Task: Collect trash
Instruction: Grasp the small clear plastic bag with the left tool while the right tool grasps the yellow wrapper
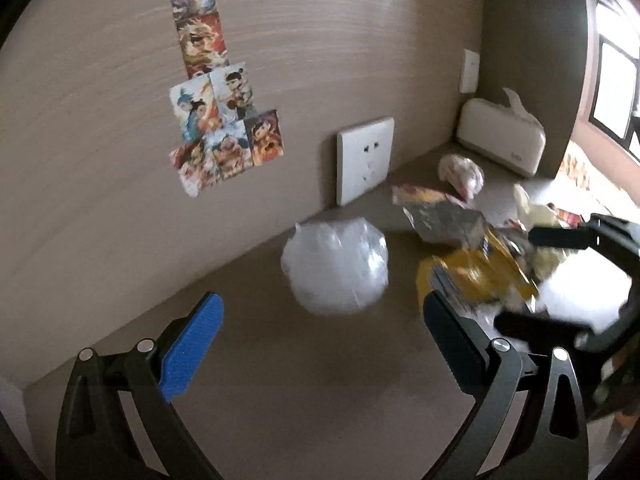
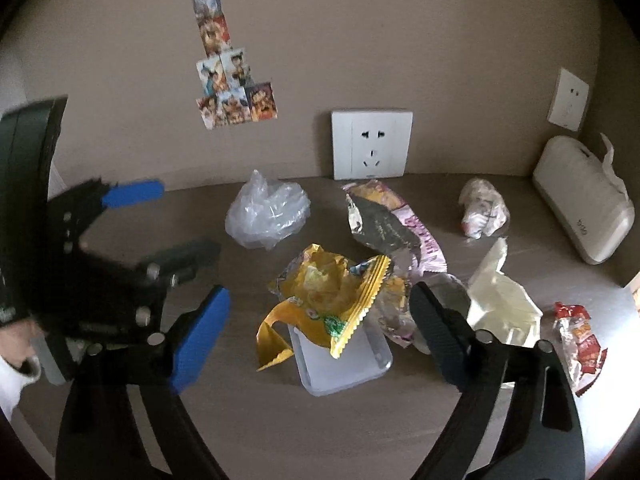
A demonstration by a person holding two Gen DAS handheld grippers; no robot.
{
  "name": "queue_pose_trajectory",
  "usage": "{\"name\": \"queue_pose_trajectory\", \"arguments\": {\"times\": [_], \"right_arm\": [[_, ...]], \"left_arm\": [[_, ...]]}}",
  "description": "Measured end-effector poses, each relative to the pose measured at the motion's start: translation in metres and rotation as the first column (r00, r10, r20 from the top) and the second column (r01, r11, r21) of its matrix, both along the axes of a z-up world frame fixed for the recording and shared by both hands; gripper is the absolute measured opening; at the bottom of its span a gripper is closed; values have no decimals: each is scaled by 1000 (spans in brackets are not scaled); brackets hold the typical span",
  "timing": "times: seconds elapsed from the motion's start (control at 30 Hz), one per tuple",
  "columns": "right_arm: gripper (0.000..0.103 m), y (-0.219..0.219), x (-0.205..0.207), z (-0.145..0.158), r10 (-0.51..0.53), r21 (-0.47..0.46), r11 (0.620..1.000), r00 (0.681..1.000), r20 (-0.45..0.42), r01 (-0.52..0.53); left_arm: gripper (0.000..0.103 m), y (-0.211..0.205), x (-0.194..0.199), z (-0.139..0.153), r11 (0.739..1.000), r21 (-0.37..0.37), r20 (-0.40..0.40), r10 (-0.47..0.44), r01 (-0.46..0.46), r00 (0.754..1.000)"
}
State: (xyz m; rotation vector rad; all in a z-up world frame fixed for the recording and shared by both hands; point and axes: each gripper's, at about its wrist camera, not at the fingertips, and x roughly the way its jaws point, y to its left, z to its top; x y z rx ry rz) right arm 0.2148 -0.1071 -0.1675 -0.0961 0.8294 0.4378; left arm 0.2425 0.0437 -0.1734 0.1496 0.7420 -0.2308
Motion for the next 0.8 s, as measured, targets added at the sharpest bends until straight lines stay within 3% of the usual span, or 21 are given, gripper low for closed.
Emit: {"name": "queue_pose_trajectory", "arguments": {"times": [0.13, 0.2, 0.3, 0.4, 0.57, 0.67, 0.8], "right_arm": [[75, 7, 4, -7, 1, -16, 1000, 1000, -18, -1], [71, 9, 5, -12, -2, -31, 1000, 1000, -25, 2], [62, 11, 6, -18, -5, -43, 999, 999, -36, 3], [50, 11, 7, -21, -11, -41, 999, 999, -34, 10], [41, 9, 7, -23, -26, -24, 999, 999, -25, 25], [36, 7, 8, -23, -35, -6, 999, 999, -24, 35], [29, 8, 8, -22, -33, 5, 999, 999, -13, 33]], "left_arm": [[97, -7, 18, -5, 1000, -15, -2, -26, 26, 1000], [91, -12, 27, -10, 998, -34, -21, -49, 48, 999], [78, -19, 38, -18, 997, -24, -44, -73, 72, 996], [59, -23, 47, -27, 996, -2, -73, -86, 86, 994], [33, -21, 56, -33, 994, -52, -107, -99, 94, 989], [23, -20, 57, -34, 994, -56, -107, -104, 99, 989], [18, -20, 56, -33, 993, -62, -105, -104, 98, 989]]}}
